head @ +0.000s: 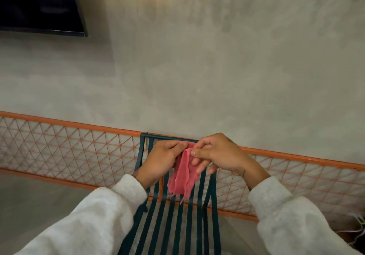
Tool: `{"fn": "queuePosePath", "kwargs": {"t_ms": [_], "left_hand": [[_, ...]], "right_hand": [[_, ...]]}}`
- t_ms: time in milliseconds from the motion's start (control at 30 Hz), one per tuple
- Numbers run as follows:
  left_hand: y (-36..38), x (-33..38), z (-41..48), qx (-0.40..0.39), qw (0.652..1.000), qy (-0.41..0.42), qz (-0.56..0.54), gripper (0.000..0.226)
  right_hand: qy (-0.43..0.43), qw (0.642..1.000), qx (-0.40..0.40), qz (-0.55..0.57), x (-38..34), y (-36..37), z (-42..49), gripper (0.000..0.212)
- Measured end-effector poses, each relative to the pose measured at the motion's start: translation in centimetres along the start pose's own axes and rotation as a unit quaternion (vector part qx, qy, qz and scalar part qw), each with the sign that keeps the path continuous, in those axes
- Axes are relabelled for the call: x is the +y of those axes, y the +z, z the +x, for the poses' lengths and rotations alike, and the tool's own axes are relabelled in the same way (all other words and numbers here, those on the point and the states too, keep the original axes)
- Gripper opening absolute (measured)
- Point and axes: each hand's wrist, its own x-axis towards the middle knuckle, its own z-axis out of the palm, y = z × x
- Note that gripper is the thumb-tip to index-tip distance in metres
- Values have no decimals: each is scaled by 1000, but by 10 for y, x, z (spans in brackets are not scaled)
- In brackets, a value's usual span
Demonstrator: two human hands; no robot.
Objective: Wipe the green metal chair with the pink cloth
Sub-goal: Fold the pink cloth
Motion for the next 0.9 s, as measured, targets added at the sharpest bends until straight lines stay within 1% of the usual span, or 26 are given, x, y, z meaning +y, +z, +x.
{"fn": "queuePosePath", "kwargs": {"t_ms": [133,300,333,400,467,500,567,633,733,800,867,900], "left_hand": [[6,1,-3,-8,1000,-10,-5,46],[15,1,-9,-14,999,-14,-51,48],[17,1,-10,-15,998,-11,-60,46],[19,1,-12,-23,997,-2,-68,34],[21,1,-15,-36,997,3,-73,21],[21,1,-16,-39,997,5,-74,20],[19,0,-17,-29,997,2,-71,22],[15,1,-17,-18,997,-8,-75,23],[9,1,-17,2,996,-22,-89,23],[7,0,-19,13,994,-23,-103,21],[4,-1,-23,23,990,-29,-139,19],[0,-4,-26,33,986,-33,-159,19]], "right_hand": [[-18,999,38,-14,3,1,2,17],[-16,997,74,13,8,-1,0,17],[-15,997,79,21,8,0,-1,17],[-24,994,102,20,10,0,-1,17],[-46,989,133,-31,13,-2,1,19],[-58,986,141,-62,14,-5,2,20],[-84,980,123,-134,19,-13,2,26],[-95,976,64,-184,25,-25,2,30],[-92,978,-15,-189,29,-36,2,26],[-98,984,-38,-141,30,-33,4,24],[-91,994,-58,-13,31,-22,6,29],[-76,993,-67,60,33,-13,8,38]]}}
